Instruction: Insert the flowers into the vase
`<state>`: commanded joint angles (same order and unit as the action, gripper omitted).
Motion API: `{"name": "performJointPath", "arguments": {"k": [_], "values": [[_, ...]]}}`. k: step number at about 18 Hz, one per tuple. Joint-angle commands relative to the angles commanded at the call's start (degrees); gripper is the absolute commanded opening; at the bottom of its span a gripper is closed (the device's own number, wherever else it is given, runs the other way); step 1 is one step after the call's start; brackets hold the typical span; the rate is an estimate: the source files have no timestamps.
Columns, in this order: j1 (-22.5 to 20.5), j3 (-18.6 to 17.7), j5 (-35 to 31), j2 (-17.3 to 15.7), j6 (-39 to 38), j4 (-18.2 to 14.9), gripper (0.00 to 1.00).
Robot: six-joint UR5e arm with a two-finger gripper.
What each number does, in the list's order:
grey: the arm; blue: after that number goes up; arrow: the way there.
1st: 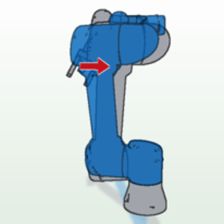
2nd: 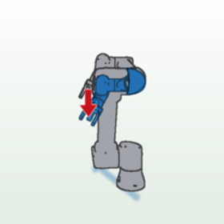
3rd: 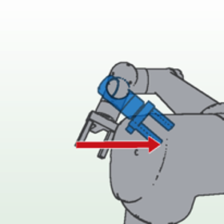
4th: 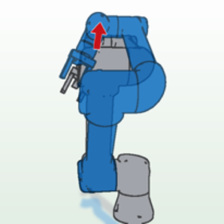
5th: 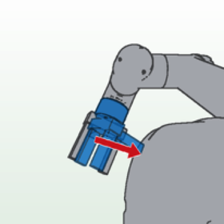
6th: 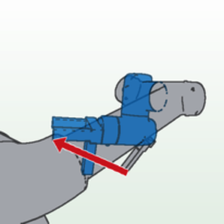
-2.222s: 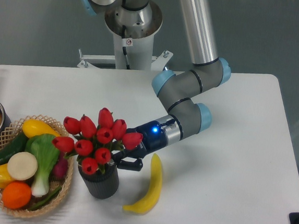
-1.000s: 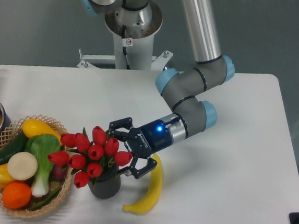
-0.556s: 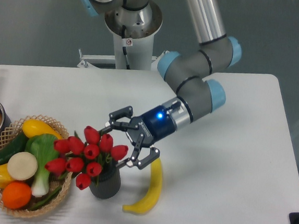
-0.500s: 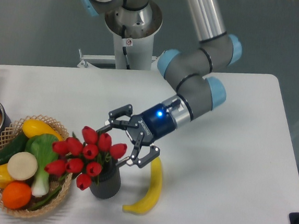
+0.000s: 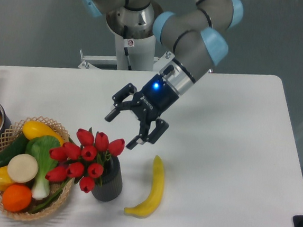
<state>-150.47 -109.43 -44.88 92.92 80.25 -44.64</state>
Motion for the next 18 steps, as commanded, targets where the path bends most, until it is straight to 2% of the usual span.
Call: {"name": "performJointPath", "arguments": {"k": [3, 6, 8, 9, 11, 12, 13, 16, 18], "values": [[0.0, 1.93, -10.73, -2.74, -2.63, -0.36, 1.0], [-0.35, 4.3, -13.56, -5.28, -5.44, -1.32, 1.0], [-1.84, 5.97, -18.46, -6.69, -7.99, -2.46, 1.0], [-3.41, 8.42, -23.28, -7.83, -7.48, -5.77, 1.0], [-5.18, 9.93, -23.76, -8.01, -6.6, -8.87, 1.0], [-6.84, 10.89, -23.85, -8.62, -1.46, -13.06, 1.0], [-7.98, 10.9, -24.03, -9.41, 2.86, -15.45, 1.0], [-12.64, 10.99, -24.47, -11.0, 16.74, -21.6, 1.0], [-14.93, 10.81, -24.38, -11.88, 22.39, -24.43, 1.0]]}}
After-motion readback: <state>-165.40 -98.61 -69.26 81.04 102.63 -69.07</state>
